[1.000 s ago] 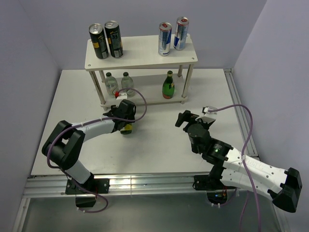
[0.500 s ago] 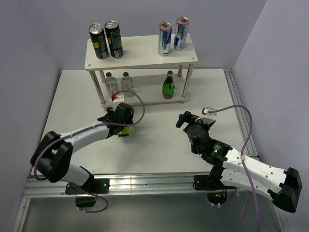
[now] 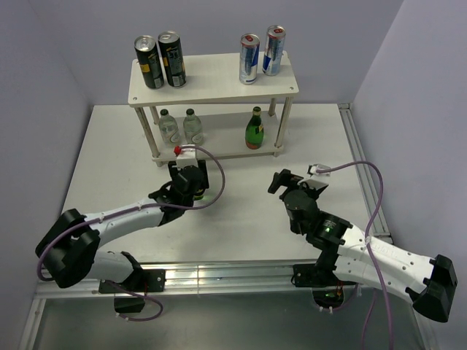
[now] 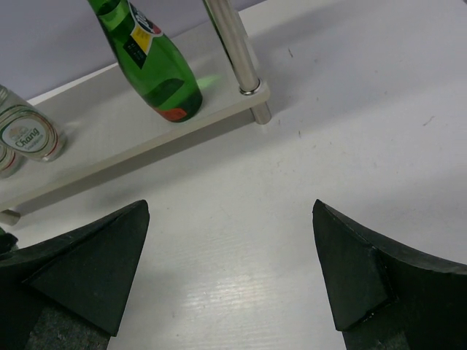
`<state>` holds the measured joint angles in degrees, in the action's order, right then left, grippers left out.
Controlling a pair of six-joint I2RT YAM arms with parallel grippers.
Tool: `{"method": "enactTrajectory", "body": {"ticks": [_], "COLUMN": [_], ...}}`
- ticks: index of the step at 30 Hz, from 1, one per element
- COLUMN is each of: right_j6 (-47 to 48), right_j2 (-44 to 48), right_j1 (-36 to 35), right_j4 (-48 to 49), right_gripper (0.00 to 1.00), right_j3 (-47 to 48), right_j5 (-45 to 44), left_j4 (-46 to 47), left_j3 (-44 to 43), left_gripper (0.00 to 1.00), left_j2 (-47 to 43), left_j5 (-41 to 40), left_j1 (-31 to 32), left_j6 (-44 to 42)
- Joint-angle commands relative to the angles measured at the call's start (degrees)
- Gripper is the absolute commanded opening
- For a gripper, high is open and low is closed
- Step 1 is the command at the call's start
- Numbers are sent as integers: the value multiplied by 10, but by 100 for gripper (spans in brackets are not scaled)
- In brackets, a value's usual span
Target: Place and organize the beverage onto the shelf
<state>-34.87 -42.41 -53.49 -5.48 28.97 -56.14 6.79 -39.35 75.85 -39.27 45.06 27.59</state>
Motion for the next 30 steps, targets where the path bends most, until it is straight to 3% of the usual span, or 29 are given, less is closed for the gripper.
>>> {"method": "enactTrajectory", "body": {"ticks": [1,5,16,30], "right_j6": [-1,-2,-3,2], "right_j2": [12,17,15,-5], "right_j1": [-5,-4,-3,12], "right_j4": [19,20,35,53], "right_gripper": [100,100,100,100], "right_j3": [-7,-15,-30,-37], "right_j5": [-34,-44,-43,-12], "left_j4": [224,361,631,846], "left_j3": [-27,-56,-163,-268], "left_gripper": [0,0,0,0], "left_j2": [14,64,238,430], "left_j5": [-56,-68,-45,-25], "left_j1": [9,11,11,9], "left_j6": [-73,-125,-256,-358]}}
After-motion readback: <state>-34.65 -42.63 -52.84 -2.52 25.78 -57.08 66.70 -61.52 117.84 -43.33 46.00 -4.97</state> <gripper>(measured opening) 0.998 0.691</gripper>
